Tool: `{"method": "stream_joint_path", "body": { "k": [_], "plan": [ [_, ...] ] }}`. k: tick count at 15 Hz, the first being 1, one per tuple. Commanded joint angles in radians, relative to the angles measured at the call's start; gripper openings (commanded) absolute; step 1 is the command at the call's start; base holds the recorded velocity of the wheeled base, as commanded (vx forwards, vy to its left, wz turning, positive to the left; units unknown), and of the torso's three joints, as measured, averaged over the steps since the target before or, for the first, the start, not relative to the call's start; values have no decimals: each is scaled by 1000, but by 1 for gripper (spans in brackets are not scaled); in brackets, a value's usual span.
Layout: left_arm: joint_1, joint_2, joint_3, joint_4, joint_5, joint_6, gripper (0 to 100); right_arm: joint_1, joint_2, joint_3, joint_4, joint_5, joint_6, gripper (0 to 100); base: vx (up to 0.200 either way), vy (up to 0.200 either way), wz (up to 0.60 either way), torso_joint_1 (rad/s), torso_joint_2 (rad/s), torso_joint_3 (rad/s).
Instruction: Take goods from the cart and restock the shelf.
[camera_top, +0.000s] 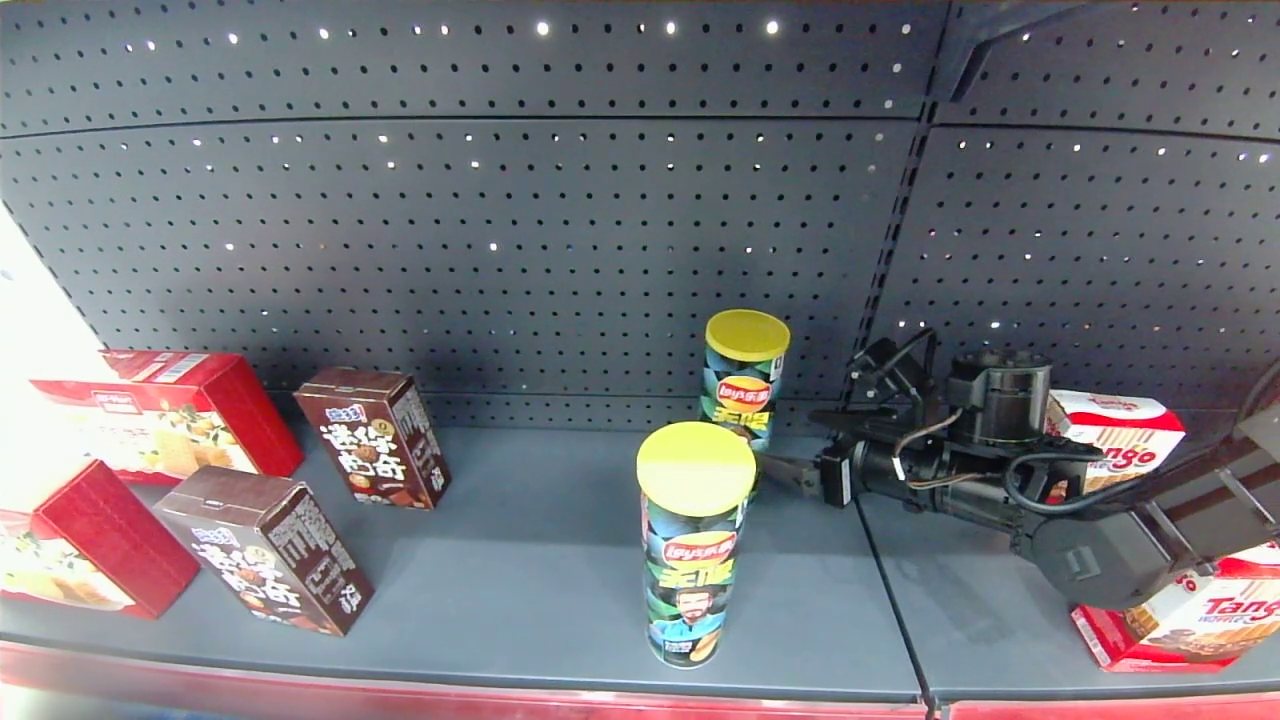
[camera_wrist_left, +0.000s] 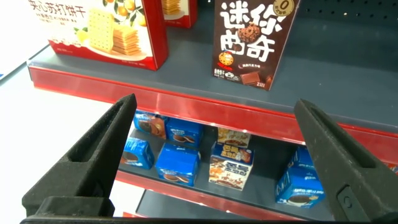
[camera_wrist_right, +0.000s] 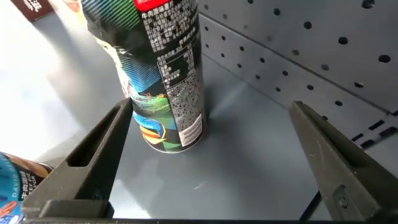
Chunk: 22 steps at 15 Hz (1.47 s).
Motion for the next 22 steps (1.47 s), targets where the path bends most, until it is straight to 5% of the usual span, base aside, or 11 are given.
{"method": "stream_joint_path", "body": {
  "k": [1, 7, 11, 16, 22],
  "plan": [
    [0, 2, 0, -1, 0, 0, 100, 7, -11, 7, -1, 0, 0, 100, 0, 0, 0, 0, 0, 0],
    [0, 2, 0, -1, -1, 0, 100, 35, -168, 104, 2, -1, 0, 100, 0, 0, 0, 0, 0, 0],
    [0, 0, 0, -4, 0, 0, 100, -76, -312, 228, -25, -102, 0, 100, 0, 0, 0, 0, 0, 0],
    [0, 2, 0, -2, 0, -16, 100, -128, -659, 434, -30, -107, 7, 100, 0, 0, 0, 0, 0, 0],
    [0, 2, 0, -4, 0, -23, 100, -406, -962, 603, 4, -49, 3, 100, 0, 0, 0, 0, 0, 0]
  ]
}}
